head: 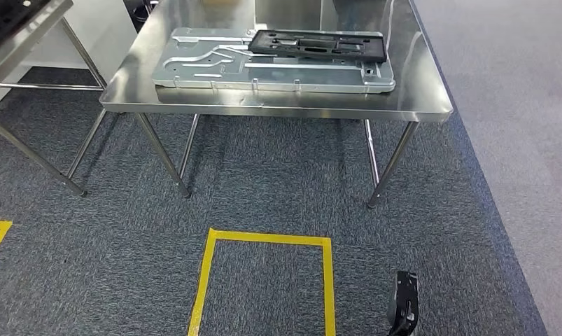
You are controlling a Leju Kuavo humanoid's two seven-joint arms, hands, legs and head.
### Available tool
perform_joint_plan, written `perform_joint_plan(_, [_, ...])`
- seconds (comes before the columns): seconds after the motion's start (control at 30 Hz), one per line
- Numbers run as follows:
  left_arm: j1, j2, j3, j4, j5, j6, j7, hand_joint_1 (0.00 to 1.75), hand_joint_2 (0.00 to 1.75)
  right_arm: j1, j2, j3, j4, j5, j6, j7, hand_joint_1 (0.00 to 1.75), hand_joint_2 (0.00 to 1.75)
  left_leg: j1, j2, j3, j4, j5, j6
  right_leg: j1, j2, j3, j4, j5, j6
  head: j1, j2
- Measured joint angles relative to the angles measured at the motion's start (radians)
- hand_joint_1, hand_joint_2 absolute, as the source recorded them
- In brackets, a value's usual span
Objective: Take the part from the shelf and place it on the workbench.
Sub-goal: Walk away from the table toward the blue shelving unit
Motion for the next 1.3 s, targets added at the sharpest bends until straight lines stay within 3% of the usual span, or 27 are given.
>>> perform_joint_plan(0.07, [-0.001, 0.000, 0.000, 0.000, 0.001, 0.000, 0.001, 0.00, 0.00, 0.003, -0.004, -0.008, 0.014, 0.000, 0.004, 0.009, 0.00, 0.00, -0.002, 0.001, 0.006, -0.036, 0.001, 0.011, -0.001, -0.002, -0.004, -0.009, 0.022, 0.013, 0.001, 0.000])
perform_joint_plan(0.1, [0.000, 0.000, 0.000, 0.000, 0.001, 0.000, 0.001, 0.00, 0.00, 0.005, -0.008, -0.012, 0.021, -0.001, 0.004, 0.011, 0.00, 0.44, -0.001, 0.002, 0.000, -0.040, 0.014, 0.017, -0.002, 0.000, -0.007, -0.008, 0.019, 0.019, 0.001, 0.000])
perform_joint_plan(0.13, [0.000, 0.000, 0.000, 0.000, 0.001, 0.000, 0.002, 0.00, 0.00, 0.007, -0.011, -0.015, 0.026, -0.001, 0.006, 0.015, 0.00, 0.87, 0.001, 0.004, -0.008, -0.045, 0.028, 0.024, -0.002, 0.002, -0.014, 0.005, -0.004, 0.024, 0.002, 0.000])
perform_joint_plan(0.2, [0.000, -0.001, 0.000, 0.000, 0.001, 0.000, 0.002, 0.00, 0.00, 0.010, -0.016, -0.022, 0.036, -0.004, 0.020, 0.040, 0.00, 1.75, 0.002, 0.007, -0.032, -0.046, 0.055, 0.035, -0.005, 0.006, -0.038, 0.091, -0.102, 0.031, 0.003, 0.000])
perform_joint_plan(0.23, [0.000, -0.001, 0.000, 0.000, 0.002, -0.001, 0.002, 0.00, 0.00, 0.012, -0.018, -0.025, 0.040, -0.008, 0.032, 0.061, 0.00, 1.75, 0.001, 0.008, -0.049, -0.042, 0.066, 0.039, -0.006, 0.006, -0.051, 0.156, -0.152, 0.033, 0.003, 0.000])
perform_joint_plan(0.27, [0.000, -0.001, 0.000, 0.000, 0.002, -0.002, 0.003, 0.00, 0.00, 0.015, -0.021, -0.029, 0.045, -0.012, 0.046, 0.083, 0.00, 1.75, 0.000, 0.008, -0.066, -0.038, 0.076, 0.040, -0.007, 0.006, -0.060, 0.217, -0.180, 0.037, 0.003, 0.000])
perform_joint_plan(0.3, [0.000, -0.001, 0.000, 0.000, 0.003, -0.004, 0.003, 0.00, 0.00, 0.019, -0.024, -0.034, 0.051, -0.017, 0.061, 0.103, 0.00, 1.75, 0.000, 0.008, -0.084, -0.032, 0.086, 0.039, -0.008, 0.006, -0.058, 0.258, -0.181, 0.039, 0.003, 0.000])
perform_joint_plan(0.33, [0.000, -0.001, 0.000, 0.000, 0.006, -0.007, 0.005, 0.00, 0.00, 0.026, -0.026, -0.039, 0.056, -0.021, 0.076, 0.122, 0.00, 1.75, 0.000, 0.008, -0.103, -0.025, 0.094, 0.038, -0.010, 0.006, -0.044, 0.271, -0.162, 0.042, 0.003, 0.000])
perform_joint_plan(0.4, [0.001, -0.001, 0.001, 0.000, 0.012, -0.012, 0.010, 0.00, 0.00, 0.036, -0.030, -0.048, 0.063, -0.024, 0.103, 0.155, 0.00, 1.75, 0.001, 0.007, -0.138, -0.007, 0.108, 0.030, -0.017, 0.006, 0.034, 0.196, -0.116, 0.044, 0.003, 0.000])
perform_joint_plan(0.47, [0.000, -0.001, 0.001, 0.000, 0.020, -0.017, 0.017, 0.00, 0.00, 0.041, -0.031, -0.054, 0.068, -0.024, 0.123, 0.180, 0.00, 1.75, -0.001, 0.008, -0.167, 0.014, 0.117, 0.020, -0.017, 0.007, 0.128, 0.063, -0.125, 0.040, 0.002, 0.000])
perform_joint_plan(0.53, [-0.001, -0.001, 0.003, 0.000, 0.029, -0.022, 0.024, 0.00, 0.00, 0.045, -0.032, -0.061, 0.074, -0.025, 0.135, 0.196, 0.00, 1.75, -0.002, 0.010, -0.183, 0.024, 0.130, 0.009, -0.010, 0.009, 0.164, -0.006, -0.148, 0.029, 0.001, 0.000])
perform_joint_plan(0.6, [0.000, -0.001, 0.006, 0.000, 0.037, -0.028, 0.038, 0.00, 0.00, 0.055, -0.033, -0.067, 0.082, -0.027, 0.145, 0.208, 0.00, 1.75, 0.001, 0.008, -0.194, 0.030, 0.132, -0.002, -0.009, 0.006, 0.152, -0.012, -0.137, 0.012, 0.001, 0.000])
perform_joint_plan(0.63, [0.001, -0.001, 0.008, 0.000, 0.041, -0.032, 0.047, 0.00, 0.00, 0.060, -0.034, -0.069, 0.085, -0.027, 0.149, 0.214, 0.00, 1.75, 0.003, 0.006, -0.203, 0.045, 0.111, -0.008, -0.010, 0.004, 0.143, -0.013, -0.128, 0.002, 0.000, 0.000])
perform_joint_plan(0.7, [0.004, -0.001, 0.012, 0.000, 0.047, -0.041, 0.063, 0.00, 0.00, 0.063, -0.035, -0.072, 0.089, -0.027, 0.155, 0.224, 0.00, 1.75, 0.009, 0.003, -0.229, 0.127, 0.019, -0.019, -0.010, 0.001, 0.121, -0.014, -0.106, -0.012, -0.001, 0.000])
perform_joint_plan(0.77, [0.005, -0.001, 0.016, 0.000, 0.050, -0.048, 0.070, 0.00, 0.00, 0.064, -0.036, -0.076, 0.091, -0.027, 0.159, 0.230, 0.00, 1.75, 0.011, 0.002, -0.250, 0.247, -0.064, -0.025, -0.008, 0.001, 0.095, -0.013, -0.085, -0.017, -0.003, 0.000])
perform_joint_plan(0.8, [0.005, -0.001, 0.018, 0.000, 0.052, -0.052, 0.072, 0.00, 0.00, 0.066, -0.036, -0.078, 0.092, -0.027, 0.160, 0.233, 0.00, 1.75, 0.012, 0.002, -0.248, 0.287, -0.072, -0.027, -0.007, 0.000, 0.080, -0.012, -0.074, -0.016, -0.002, 0.000])
perform_joint_plan(0.87, [0.004, -0.001, 0.022, 0.000, 0.054, -0.056, 0.070, 0.00, 0.00, 0.069, -0.036, -0.082, 0.094, -0.030, 0.161, 0.239, 0.00, 1.75, 0.012, 0.002, -0.201, 0.282, -0.031, -0.025, -0.006, -0.001, 0.049, -0.008, -0.052, -0.013, -0.003, 0.000])
perform_joint_plan(0.93, [0.003, -0.001, 0.025, 0.000, 0.054, -0.057, 0.064, 0.00, 0.87, 0.072, -0.036, -0.087, 0.095, -0.033, 0.161, 0.241, 0.00, 1.75, 0.011, 0.002, -0.098, 0.162, 0.010, -0.018, -0.005, -0.001, 0.023, -0.003, -0.035, -0.007, -0.003, 0.000])
perform_joint_plan(1.0, [-0.002, 0.000, 0.027, 0.000, 0.060, -0.055, 0.058, 0.00, 1.75, 0.075, -0.036, -0.092, 0.096, -0.034, 0.161, 0.241, 0.00, 1.75, 0.008, 0.001, 0.001, 0.019, -0.005, -0.007, -0.004, 0.000, 0.010, 0.000, -0.019, 0.003, -0.002, 0.000])
perform_joint_plan(1.03, [-0.004, 0.000, 0.028, 0.000, 0.064, -0.054, 0.056, 0.00, 1.75, 0.076, -0.036, -0.095, 0.096, -0.035, 0.162, 0.240, 0.00, 1.75, 0.005, 0.001, 0.026, -0.023, -0.018, -0.001, -0.004, -0.001, 0.008, -0.001, -0.010, 0.010, -0.002, 0.000])
perform_joint_plan(1.1, [-0.004, 0.000, 0.033, 0.000, 0.068, -0.053, 0.056, 0.00, 1.75, 0.080, -0.037, -0.101, 0.096, -0.038, 0.164, 0.240, 0.00, 1.75, 0.004, 0.003, 0.027, -0.044, -0.012, 0.011, -0.005, -0.003, 0.007, -0.004, 0.004, 0.023, -0.001, 0.000])
perform_joint_plan(1.17, [-0.002, 0.000, 0.035, 0.000, 0.063, -0.051, 0.060, 0.00, 1.75, 0.086, -0.039, -0.108, 0.096, -0.039, 0.166, 0.239, 0.00, 1.75, 0.007, 0.005, 0.016, -0.049, 0.008, 0.025, -0.007, 0.000, -0.008, 0.031, -0.029, 0.033, -0.001, 0.000])
perform_joint_plan(1.27, [-0.001, 0.000, 0.036, 0.000, 0.057, -0.045, 0.056, 0.00, 0.44, 0.096, -0.040, -0.117, 0.098, -0.042, 0.170, 0.239, 0.00, 1.75, 0.004, 0.008, -0.013, -0.043, 0.029, 0.036, -0.010, 0.004, -0.069, 0.211, -0.150, 0.040, 0.000, 0.000])
perform_joint_plan(1.3, [0.000, 0.000, 0.036, 0.000, 0.057, -0.041, 0.050, 0.00, 0.00, 0.099, -0.041, -0.120, 0.099, -0.047, 0.178, 0.236, 0.00, 1.75, 0.002, 0.008, -0.024, -0.039, 0.034, 0.037, -0.011, 0.005, -0.077, 0.257, -0.171, 0.045, 0.000, 0.000])
